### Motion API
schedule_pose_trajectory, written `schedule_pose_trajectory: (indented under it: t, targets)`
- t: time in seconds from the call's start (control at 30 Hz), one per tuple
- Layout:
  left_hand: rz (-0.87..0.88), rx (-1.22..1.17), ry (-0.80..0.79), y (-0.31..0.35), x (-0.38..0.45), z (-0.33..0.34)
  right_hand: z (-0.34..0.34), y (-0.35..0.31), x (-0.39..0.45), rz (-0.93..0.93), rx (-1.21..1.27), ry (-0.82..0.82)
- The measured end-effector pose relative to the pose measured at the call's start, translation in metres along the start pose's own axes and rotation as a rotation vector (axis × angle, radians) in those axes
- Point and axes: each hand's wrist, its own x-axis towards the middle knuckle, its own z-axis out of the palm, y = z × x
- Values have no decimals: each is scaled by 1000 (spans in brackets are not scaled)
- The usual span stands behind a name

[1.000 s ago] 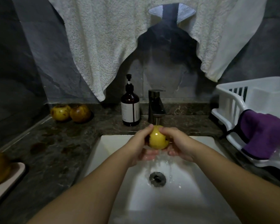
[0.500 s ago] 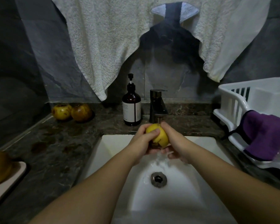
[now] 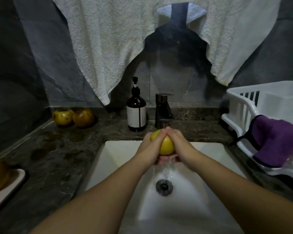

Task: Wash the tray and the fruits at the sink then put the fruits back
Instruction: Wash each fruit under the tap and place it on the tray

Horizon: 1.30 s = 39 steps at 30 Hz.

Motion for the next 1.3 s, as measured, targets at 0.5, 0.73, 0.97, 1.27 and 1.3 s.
schedule_pose_trajectory:
  t: [0.5,0.73,0.97,1.27,1.3]
  targets:
    - [-20,9,13,2,1,-4,3,0,-2,10,-117,0]
    - [-199,-202,-208,8,-3,-6,-12,-2,-8,-115,-105,-69]
    - [-232,-207,-174,10,-4,-17,-34,-42,-8,-355,-253,205]
    - [-323,-257,-204,24,-5,-14,-41,-101,-4,-602,-734,95]
    - [-323,-258,-212,23,-6,-15,-40,-100,-3,-586,-760,90]
